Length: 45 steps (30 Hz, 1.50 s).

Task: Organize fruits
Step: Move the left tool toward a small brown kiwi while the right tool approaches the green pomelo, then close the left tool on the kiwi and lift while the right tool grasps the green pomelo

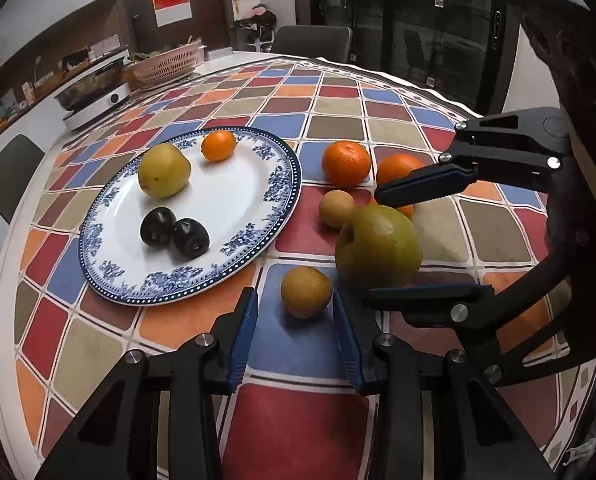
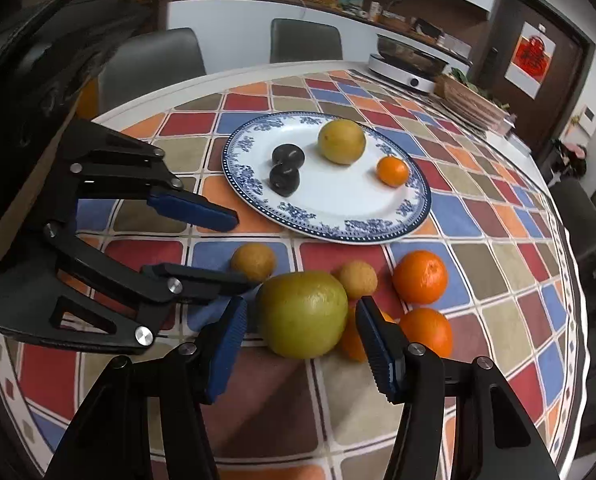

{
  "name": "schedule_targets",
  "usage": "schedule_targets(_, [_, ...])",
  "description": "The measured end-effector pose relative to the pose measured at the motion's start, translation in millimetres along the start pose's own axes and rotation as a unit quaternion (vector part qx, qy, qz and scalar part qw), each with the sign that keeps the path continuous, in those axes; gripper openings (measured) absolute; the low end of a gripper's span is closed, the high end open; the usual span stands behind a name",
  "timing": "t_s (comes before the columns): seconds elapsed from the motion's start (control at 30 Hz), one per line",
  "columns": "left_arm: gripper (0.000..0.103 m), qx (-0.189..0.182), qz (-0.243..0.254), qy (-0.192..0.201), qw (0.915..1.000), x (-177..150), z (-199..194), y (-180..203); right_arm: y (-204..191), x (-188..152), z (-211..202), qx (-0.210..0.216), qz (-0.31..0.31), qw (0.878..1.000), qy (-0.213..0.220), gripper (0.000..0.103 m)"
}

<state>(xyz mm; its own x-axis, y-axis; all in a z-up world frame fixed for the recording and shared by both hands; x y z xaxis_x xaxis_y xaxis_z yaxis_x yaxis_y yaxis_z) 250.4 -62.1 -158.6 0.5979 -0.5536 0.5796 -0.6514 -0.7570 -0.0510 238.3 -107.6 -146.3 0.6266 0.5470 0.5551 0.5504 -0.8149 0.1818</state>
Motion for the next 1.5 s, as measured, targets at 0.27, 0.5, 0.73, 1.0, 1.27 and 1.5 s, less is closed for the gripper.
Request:
schedule_targets(0.27, [0.028, -0.013, -0.017, -0.006, 0.9998, 3.2, 8.7, 0.2, 4.8, 3.3, 3.1, 0.025, 0.013, 1.000, 0.006, 0.050])
schedule_targets(0.5, [0.028, 0.025, -0.042, -0.004, 0.9988, -3.3, -7.1, -8.0, 3.3, 1.4, 0.8, 0.022, 0.024, 0.999, 0.012, 0.050])
schedule_targets(0.73, [0.028, 0.058, -0.072, 0.009, 0.9957, -6.3, -30.5, -13.1, 2.3, 0.2, -1.6, 0.036, 0.047, 0.998, 0.012, 0.050])
schedule_targets(1.0, [0.028, 0.071, -0.121, 0.027, 0.9897, -10.0, -51.8, -16.7, 0.7, 2.6, -13.8, 0.043, 0.076, 0.996, 0.025, 0.050])
schedule_targets(1.27, [0.028, 0.090, -0.146, 0.043, 0.9842, -7.4, -72.0, -18.5, 4.9, 8.8, -30.9, 0.040, 0.101, 0.993, 0.042, 0.050])
schedule_targets(1.5, [0.028, 0.125, -0.159, 0.057, 0.9776, -1.2, -94.8, -23.8, 9.1, 17.4, -50.2, 0.035, 0.117, 0.991, 0.060, 0.050])
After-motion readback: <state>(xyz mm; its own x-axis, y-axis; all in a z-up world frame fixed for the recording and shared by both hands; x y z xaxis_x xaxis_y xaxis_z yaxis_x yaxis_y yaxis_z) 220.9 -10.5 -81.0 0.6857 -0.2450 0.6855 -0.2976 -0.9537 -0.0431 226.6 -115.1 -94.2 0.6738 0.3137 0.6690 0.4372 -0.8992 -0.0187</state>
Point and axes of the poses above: each gripper's, at about its wrist camera, not at the fingertips, and z roughly the way its jaws point, y to its right, x to its top, the point moved 8 cm from there along z, roughly the way its jaws point, and after that the axes turned 4 degrees about -y, right-handed, at the moved point
